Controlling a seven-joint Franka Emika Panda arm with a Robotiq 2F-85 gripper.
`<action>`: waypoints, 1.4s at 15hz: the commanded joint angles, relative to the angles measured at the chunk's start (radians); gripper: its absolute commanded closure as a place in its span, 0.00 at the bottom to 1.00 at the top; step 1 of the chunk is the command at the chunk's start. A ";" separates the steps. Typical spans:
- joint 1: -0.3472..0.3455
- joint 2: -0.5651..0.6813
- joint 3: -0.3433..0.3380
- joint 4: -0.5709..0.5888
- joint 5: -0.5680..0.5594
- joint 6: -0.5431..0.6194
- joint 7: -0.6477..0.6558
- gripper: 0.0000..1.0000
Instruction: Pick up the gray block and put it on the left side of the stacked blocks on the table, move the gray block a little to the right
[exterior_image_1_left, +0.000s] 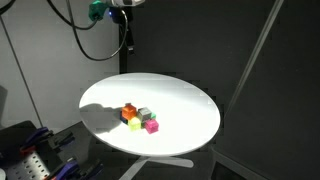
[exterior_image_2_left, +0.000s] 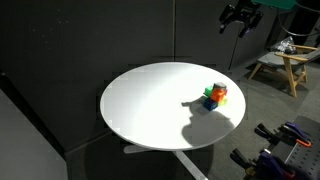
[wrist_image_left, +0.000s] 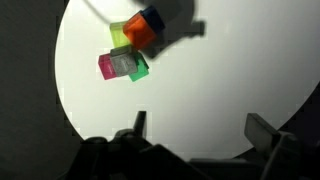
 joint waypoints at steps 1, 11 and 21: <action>-0.046 0.087 -0.001 0.069 -0.066 0.029 0.156 0.00; -0.025 0.294 -0.095 0.218 -0.033 -0.034 0.246 0.00; -0.003 0.421 -0.152 0.300 -0.040 -0.077 0.355 0.00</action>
